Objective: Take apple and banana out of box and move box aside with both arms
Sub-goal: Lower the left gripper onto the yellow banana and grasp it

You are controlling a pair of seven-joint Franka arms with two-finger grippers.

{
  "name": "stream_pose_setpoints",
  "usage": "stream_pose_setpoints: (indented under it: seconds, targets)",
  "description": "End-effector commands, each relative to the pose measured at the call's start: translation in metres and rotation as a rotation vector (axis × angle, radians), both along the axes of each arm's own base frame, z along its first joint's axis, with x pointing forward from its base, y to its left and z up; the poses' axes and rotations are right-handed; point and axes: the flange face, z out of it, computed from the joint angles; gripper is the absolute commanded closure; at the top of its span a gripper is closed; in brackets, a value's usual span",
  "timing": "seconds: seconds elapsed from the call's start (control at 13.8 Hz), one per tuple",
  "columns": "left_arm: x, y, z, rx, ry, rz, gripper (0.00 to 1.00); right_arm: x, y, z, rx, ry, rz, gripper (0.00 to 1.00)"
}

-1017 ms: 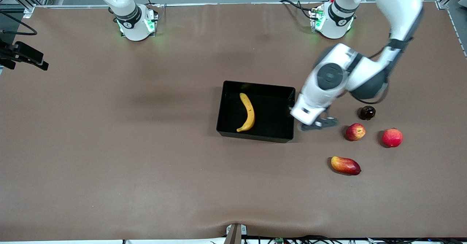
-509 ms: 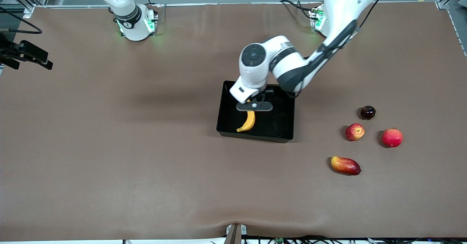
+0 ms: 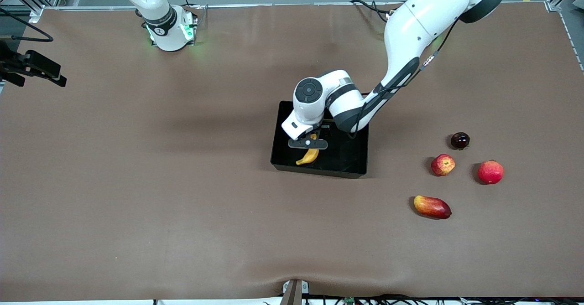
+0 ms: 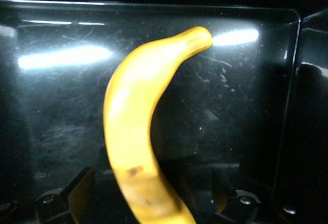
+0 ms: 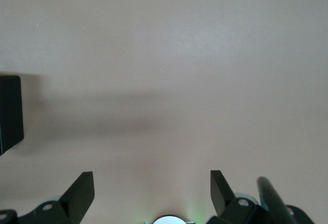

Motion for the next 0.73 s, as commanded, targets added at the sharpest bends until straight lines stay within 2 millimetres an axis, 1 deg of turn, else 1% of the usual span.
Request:
stream_pose_setpoints:
  seconds: [0.0,0.07,0.15,0.22,0.29,0.44,0.65]
  targets:
    - [0.010,0.002,-0.021,-0.006,-0.048,-0.034,0.00,-0.006,-0.003,0.005,0.002,0.008,-0.012,0.00]
    - [0.008,0.001,-0.030,-0.019,-0.040,-0.024,0.00,-0.006,-0.002,0.005,0.004,0.010,-0.010,0.00]
    - [0.007,0.000,-0.035,-0.037,-0.038,-0.020,0.00,-0.005,-0.001,0.006,0.004,0.008,-0.009,0.00]
    - [0.008,-0.001,-0.037,-0.048,-0.040,-0.020,0.04,-0.005,-0.002,0.006,0.004,0.008,-0.010,0.00]
    - [0.007,-0.001,-0.038,-0.047,-0.038,-0.021,0.34,-0.006,-0.002,0.006,0.004,0.007,-0.012,0.00]
    - [0.005,-0.001,-0.039,-0.048,-0.030,-0.009,1.00,-0.003,-0.004,0.009,0.015,-0.002,-0.002,0.00]
    - [0.006,-0.001,-0.035,-0.047,-0.033,0.020,1.00,-0.002,-0.001,0.007,0.015,0.003,0.002,0.00]
